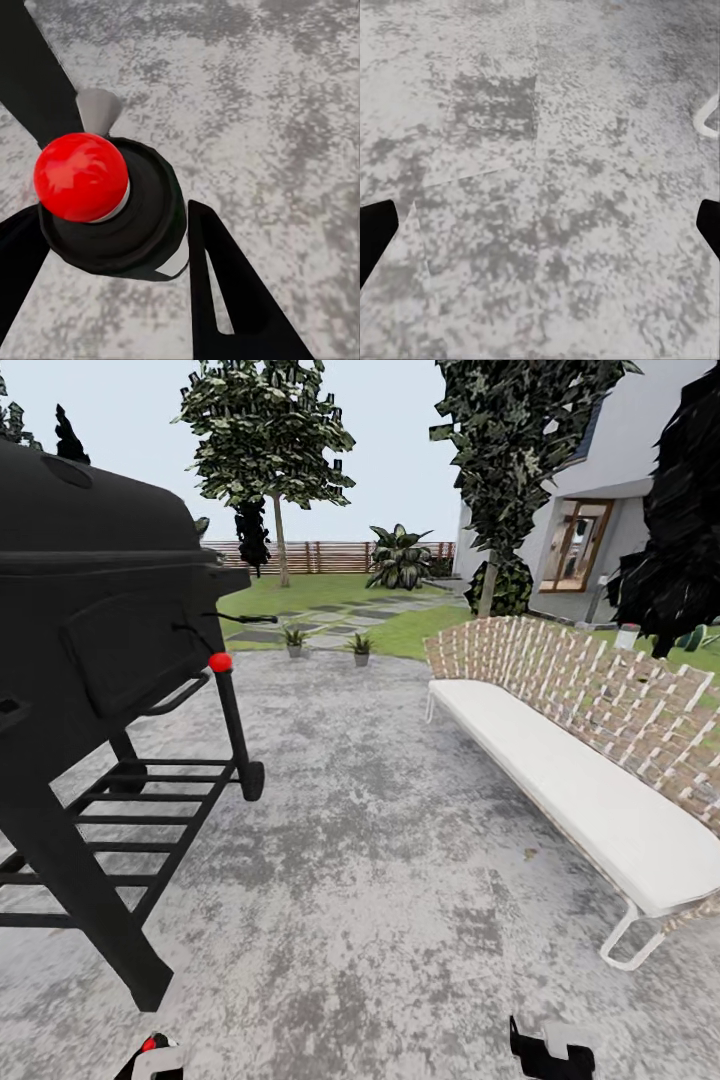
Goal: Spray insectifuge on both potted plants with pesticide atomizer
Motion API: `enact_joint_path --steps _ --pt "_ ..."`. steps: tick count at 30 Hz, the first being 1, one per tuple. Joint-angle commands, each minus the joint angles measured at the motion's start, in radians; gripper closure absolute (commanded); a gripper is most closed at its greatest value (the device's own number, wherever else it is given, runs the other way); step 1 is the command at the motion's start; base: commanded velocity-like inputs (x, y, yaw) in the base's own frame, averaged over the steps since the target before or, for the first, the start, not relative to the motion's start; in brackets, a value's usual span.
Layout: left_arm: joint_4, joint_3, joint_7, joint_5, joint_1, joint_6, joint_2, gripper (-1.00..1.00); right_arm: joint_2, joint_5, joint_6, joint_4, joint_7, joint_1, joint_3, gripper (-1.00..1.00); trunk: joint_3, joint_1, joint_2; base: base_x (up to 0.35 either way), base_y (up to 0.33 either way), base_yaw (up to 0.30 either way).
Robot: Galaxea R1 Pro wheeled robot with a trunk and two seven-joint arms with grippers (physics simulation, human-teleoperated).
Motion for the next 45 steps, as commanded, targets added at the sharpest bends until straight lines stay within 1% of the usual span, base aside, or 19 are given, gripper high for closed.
enact_joint_path --steps 1,8,29,45 --pt "0.001 0.001 0.006 -0.007 -0.001 -0.003 0.0 1.0 0.0 0.011 -0.002 0.001 -0.006 -0.001 -0.004 -1.0 -0.001 0.0 0.0 0.339 0.0 0.0" --pt "0.001 0.001 0.005 -0.007 -0.001 -0.003 0.0 1.0 0.0 0.011 -0.002 0.002 -0.006 -0.001 -0.004 -1.0 -0.001 0.0 0.0 0.339 -0.019 0.0" --pt "0.001 0.001 0.006 -0.007 -0.001 -0.003 0.0 1.0 0.0 0.011 -0.002 0.002 -0.006 -0.001 -0.004 -1.0 -0.001 0.0 0.0 0.315 -0.163 0.0" --pt "0.001 0.002 0.006 -0.007 -0.001 -0.003 0.0 1.0 0.0 0.011 -0.002 0.002 -0.006 -0.001 -0.004 -1.0 -0.001 0.0 0.0 0.334 -0.071 0.0"
